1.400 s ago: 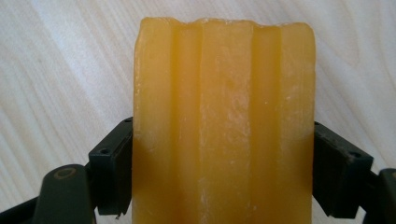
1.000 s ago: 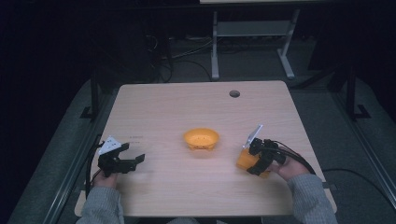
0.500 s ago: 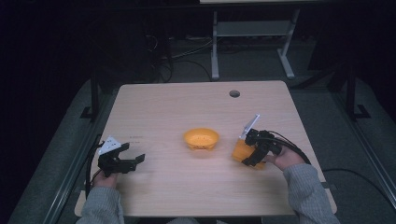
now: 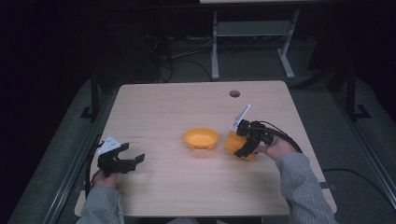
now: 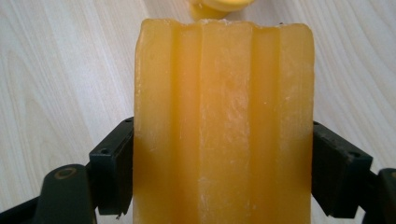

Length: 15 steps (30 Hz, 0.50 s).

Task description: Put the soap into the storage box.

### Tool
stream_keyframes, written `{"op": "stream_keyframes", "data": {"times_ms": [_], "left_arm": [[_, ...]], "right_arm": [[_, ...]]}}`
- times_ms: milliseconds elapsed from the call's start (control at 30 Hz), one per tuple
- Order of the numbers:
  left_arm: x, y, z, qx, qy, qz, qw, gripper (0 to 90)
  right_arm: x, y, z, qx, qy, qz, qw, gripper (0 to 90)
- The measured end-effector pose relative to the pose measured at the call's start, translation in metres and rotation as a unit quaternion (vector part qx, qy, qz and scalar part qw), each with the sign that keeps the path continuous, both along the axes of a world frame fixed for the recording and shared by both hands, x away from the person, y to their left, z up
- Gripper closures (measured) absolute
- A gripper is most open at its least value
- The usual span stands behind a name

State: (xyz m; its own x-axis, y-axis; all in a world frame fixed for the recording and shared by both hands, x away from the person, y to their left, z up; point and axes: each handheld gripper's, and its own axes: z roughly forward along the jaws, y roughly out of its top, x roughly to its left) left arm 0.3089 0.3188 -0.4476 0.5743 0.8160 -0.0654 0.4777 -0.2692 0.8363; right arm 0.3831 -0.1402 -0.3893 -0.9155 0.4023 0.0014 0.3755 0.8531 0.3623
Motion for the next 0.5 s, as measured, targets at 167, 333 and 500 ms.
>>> {"op": "stream_keyframes", "data": {"times_ms": [167,333,500], "left_arm": [[0.0,0.0,0.0,-0.002,0.0,0.002,1.0,13.8],[0.0,0.0,0.0,-0.001,0.0,0.001,1.0,13.8],[0.0,0.0,0.0,-0.004,0.0,0.001,1.0,13.8]], "right_arm": [[0.005,0.005,0.002,-0.006,0.0,0.005,1.0,21.2],[0.008,0.006,0.007,-0.001,-0.005,0.003,1.0,21.2],[0.011,0.01,0.013,0.001,-0.008,0.007,0.9999,21.2]]}}
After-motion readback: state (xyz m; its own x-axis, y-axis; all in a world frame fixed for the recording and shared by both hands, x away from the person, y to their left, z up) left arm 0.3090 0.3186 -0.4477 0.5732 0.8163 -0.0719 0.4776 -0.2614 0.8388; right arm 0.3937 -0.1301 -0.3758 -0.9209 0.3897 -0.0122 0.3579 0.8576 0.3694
